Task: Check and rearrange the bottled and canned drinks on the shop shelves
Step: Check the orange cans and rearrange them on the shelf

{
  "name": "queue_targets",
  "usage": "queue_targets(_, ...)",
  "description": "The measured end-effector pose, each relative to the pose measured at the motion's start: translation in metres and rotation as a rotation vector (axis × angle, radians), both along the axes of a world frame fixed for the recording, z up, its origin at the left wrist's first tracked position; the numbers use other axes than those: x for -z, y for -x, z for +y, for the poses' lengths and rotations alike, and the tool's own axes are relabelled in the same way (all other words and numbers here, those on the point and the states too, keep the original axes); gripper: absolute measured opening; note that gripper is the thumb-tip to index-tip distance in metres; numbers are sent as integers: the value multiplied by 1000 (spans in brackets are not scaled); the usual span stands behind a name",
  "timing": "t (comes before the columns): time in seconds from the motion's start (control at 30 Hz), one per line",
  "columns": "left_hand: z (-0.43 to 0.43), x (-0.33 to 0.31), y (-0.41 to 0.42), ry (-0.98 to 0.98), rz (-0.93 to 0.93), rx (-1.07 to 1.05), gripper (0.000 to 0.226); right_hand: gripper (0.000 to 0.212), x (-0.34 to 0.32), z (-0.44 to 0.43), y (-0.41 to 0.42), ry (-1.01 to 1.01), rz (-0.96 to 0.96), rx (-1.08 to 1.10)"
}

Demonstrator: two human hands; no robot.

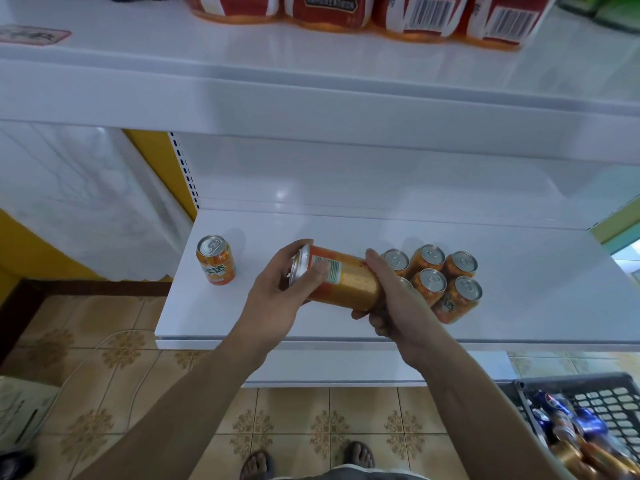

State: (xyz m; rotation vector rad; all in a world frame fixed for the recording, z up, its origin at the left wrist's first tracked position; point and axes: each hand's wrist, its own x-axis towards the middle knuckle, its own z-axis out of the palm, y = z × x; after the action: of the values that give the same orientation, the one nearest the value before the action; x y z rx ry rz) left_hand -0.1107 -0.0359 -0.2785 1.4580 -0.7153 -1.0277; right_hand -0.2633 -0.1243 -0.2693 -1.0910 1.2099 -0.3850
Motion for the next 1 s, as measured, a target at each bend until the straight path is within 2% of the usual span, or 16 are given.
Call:
queue_targets(0.07,-3,5,-1,-33,-1,32,42,55,3,-6,2,81,52,-17)
queue_targets(0.13,-8,13,-5,-107,-113,40,37,62,8,-20,2,225,191,-42)
queue_targets(0.23,-16,33,-12,-234,-309,68,51,59,16,-41,-3,518,438,-140)
queue_targets(0.37,-28,48,-12,-344,-340,128,49,65,40,-68,-24,814,728,-375)
queue_targets(0.6,-39,70,-16,-446,-438,145,49,63,84,-108,-49,832,1021,-637)
queue_targets(0.77,-30,87,-41,-530,-487,118,47,63,97,-121,-60,757,1091,-718)
queue_targets(0.87,-21,91,-55,-563,-479,88,46,65,82,-119,-64,773,1162,-779)
queue_targets(0.93,-14,93,-67,-571,-466,55,45,64,68,-109,-74,872,1141,-731)
queue_targets(1.0,-4,93,-82,-581,-454,8,45,62,61,-94,-99,923,990,-664)
